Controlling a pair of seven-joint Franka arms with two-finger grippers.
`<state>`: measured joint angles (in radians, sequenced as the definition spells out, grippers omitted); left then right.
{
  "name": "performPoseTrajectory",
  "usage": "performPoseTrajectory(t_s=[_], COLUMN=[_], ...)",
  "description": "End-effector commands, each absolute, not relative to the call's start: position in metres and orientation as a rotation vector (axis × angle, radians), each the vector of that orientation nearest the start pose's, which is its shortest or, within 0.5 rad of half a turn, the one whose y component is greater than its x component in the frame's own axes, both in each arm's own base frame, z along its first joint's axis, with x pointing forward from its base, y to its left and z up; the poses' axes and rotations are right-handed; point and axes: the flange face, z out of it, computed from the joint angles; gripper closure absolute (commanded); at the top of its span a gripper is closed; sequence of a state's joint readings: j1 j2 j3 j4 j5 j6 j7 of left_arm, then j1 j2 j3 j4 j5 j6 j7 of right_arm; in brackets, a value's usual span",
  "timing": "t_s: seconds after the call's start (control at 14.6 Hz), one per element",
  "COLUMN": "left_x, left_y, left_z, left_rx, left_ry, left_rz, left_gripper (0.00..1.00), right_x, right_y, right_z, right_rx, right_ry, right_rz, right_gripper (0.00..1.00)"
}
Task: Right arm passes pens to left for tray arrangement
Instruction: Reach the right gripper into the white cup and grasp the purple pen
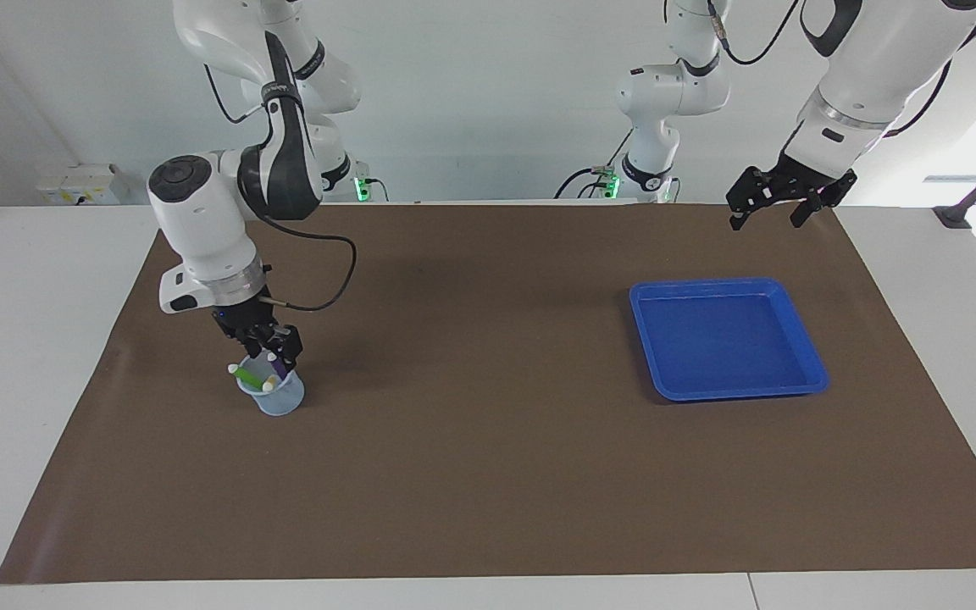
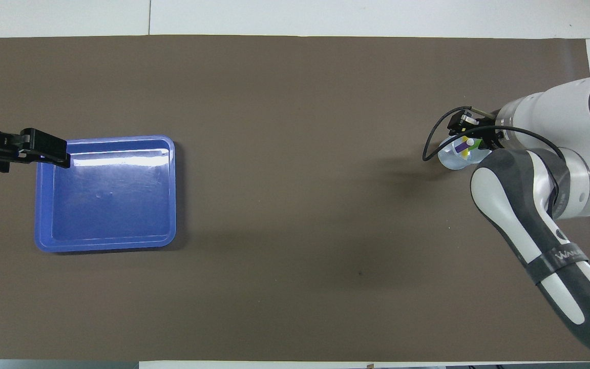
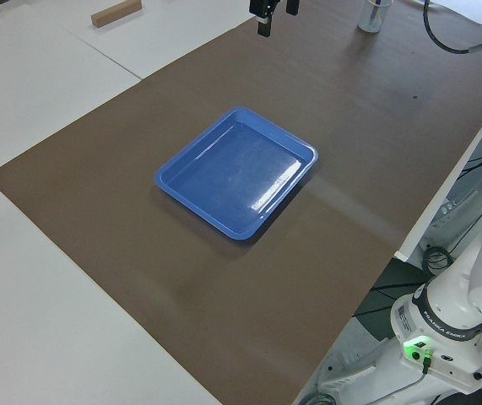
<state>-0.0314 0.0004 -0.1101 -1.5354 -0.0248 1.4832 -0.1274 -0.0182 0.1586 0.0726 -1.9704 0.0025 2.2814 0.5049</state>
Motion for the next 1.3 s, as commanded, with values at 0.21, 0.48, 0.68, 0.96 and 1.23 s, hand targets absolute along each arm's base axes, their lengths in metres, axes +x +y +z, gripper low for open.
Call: performPoseTrajectory(t_s=[0.21,0.48,0.68,0.96,1.23], left_x=[0.536,0.536,0.536,0.536,0.536], left_y=[-0.076,-0.076,-0.076,-0.076,-0.076], left_z=[0.639,0.639,0.639,0.639,0.639], left_rx=[-3.165,-3.165,-3.165,-3.165,-3.165], left_ry=[0.031,0.031,0.031,0.031,0.031], left_rz=[0.096,0.096,0.096,0.096,0.096], left_gripper=[0.00,0.00,0.00,0.00,0.00], right_x=[0.593,0.595,0.598,0.596,0.595], right_y=[0.032,0.032,0.031,0.031,0.033], right_z=[0.402,0.404,0.412,0.456,0.532], right_rx=[-2.988,-2.987,-2.987,-2.986,-2.979], right_ry=[0.717,0.712,0.700,0.703,0.718], right_rz=[-0.296,-0.303,-0.317,-0.332,-0.301], right_gripper=[0.47,1.00,1.00,1.00,1.00])
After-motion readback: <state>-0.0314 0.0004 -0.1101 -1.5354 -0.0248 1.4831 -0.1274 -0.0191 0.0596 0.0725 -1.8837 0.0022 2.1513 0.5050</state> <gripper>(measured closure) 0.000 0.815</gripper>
